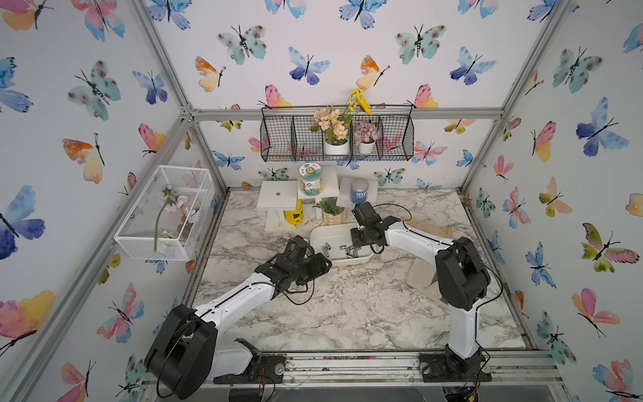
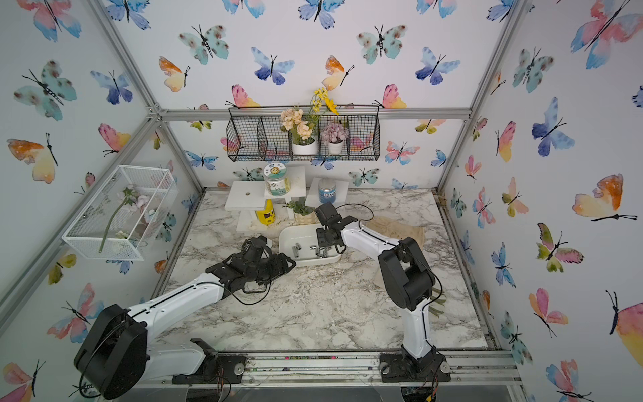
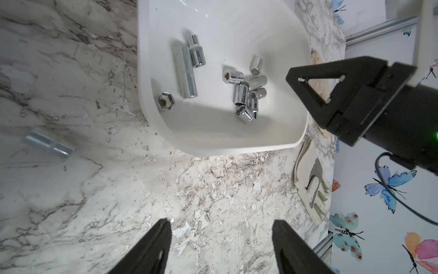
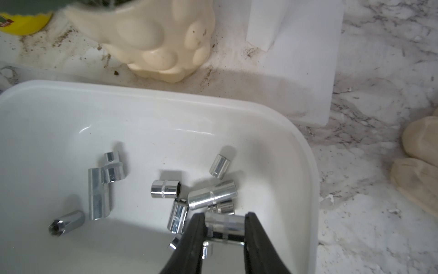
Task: Put the socket on the desktop into the storage box
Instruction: Place the socket head in the storage box, then pick up the socket head from the center of the board.
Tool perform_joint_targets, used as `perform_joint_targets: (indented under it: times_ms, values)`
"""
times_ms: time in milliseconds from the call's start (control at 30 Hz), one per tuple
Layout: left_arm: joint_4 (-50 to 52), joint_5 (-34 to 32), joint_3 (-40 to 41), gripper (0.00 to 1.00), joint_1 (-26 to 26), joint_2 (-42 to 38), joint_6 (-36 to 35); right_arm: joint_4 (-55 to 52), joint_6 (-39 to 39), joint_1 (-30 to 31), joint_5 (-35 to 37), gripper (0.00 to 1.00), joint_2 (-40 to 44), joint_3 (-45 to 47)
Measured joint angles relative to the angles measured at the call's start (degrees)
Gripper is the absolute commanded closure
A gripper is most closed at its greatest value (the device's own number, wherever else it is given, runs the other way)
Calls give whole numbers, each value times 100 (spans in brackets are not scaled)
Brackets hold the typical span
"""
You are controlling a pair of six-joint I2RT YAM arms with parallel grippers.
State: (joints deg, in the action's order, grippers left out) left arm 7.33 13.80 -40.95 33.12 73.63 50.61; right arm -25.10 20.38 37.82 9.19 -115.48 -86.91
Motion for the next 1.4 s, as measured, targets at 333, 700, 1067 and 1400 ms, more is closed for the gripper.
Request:
perform_joint_targets:
  times_ms: [333,700,1067,1400]
  values:
    - [42,-26,46,28,0,-13,-22,-201,-57,-4,404,69,-470,-409]
    - [129,-201,118,28,-7,-26,-70,-302,-59,-31,503,59,-546,-466]
    - [304,-273,166,28,-44,-170,-109,-289,-9,-31,459,57,-260,-212]
    - [581,-529,142,28,-92,-245,-192,-63,105,2,13,56,970,765]
